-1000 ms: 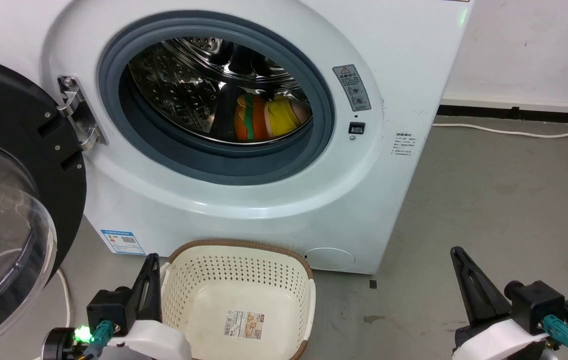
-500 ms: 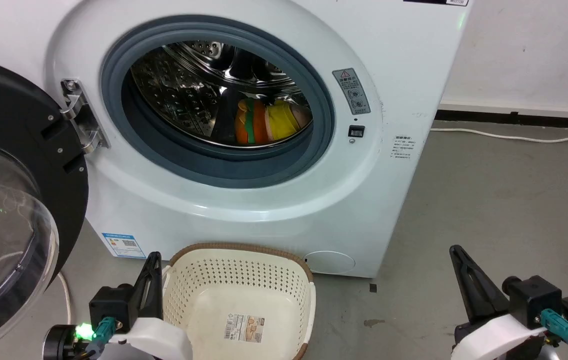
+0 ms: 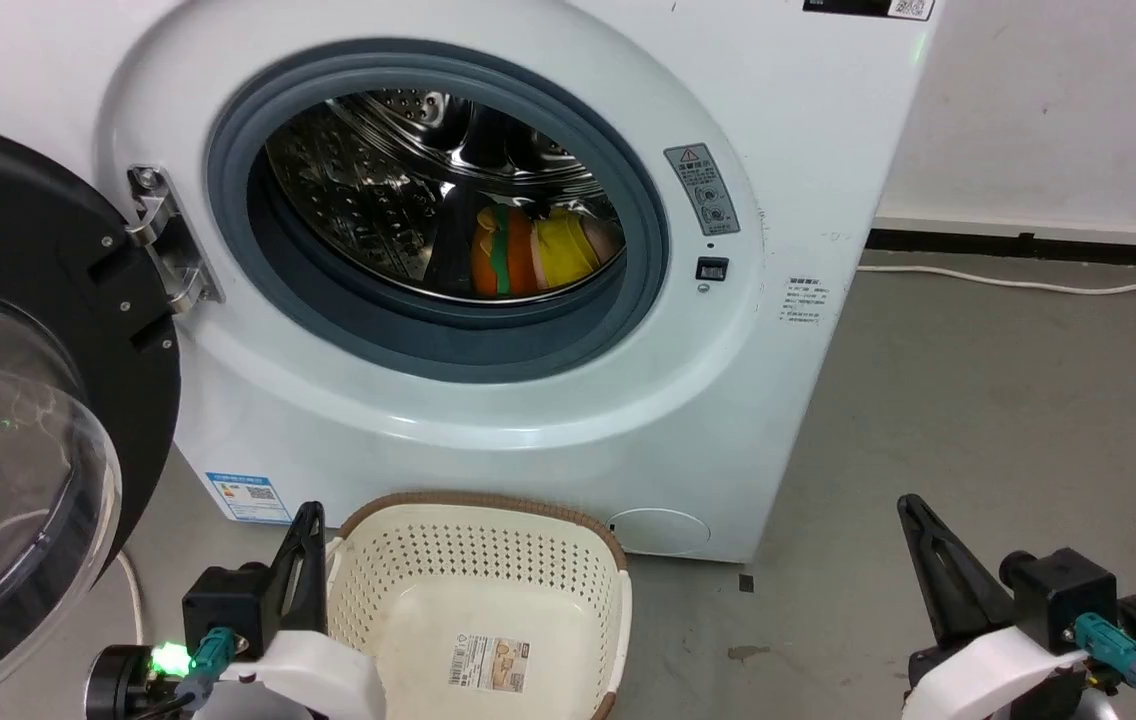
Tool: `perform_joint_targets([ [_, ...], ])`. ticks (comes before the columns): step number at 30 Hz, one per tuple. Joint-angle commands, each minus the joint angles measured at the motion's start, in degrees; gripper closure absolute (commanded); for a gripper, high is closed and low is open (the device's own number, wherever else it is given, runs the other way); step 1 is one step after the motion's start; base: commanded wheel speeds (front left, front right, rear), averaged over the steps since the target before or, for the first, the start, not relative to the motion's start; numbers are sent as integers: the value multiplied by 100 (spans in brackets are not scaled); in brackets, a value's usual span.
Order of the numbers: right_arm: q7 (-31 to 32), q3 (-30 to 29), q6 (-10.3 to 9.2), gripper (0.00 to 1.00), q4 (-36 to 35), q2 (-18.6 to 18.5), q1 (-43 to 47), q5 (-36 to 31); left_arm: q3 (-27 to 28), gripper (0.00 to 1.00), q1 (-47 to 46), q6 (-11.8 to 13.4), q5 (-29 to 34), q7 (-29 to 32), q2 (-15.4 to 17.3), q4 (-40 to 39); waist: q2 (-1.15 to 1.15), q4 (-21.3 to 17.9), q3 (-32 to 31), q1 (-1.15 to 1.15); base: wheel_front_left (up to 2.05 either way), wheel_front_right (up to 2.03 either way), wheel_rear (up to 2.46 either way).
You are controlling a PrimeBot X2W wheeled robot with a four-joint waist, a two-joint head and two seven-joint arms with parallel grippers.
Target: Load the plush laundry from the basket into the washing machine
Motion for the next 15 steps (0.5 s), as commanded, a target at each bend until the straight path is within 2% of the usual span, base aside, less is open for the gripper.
perform_joint_targets([
  [1,32,-16,-5,100,19,2,-62,-26,29,100,-40,-37,61,23,-3,-41,0,0,-3,0,0,0,0],
  [15,175,-20,-5,100,23,3,-80,-50,41,100,-45,-74,150,164,-19,-127,0,3,-64,0,0,0,0],
])
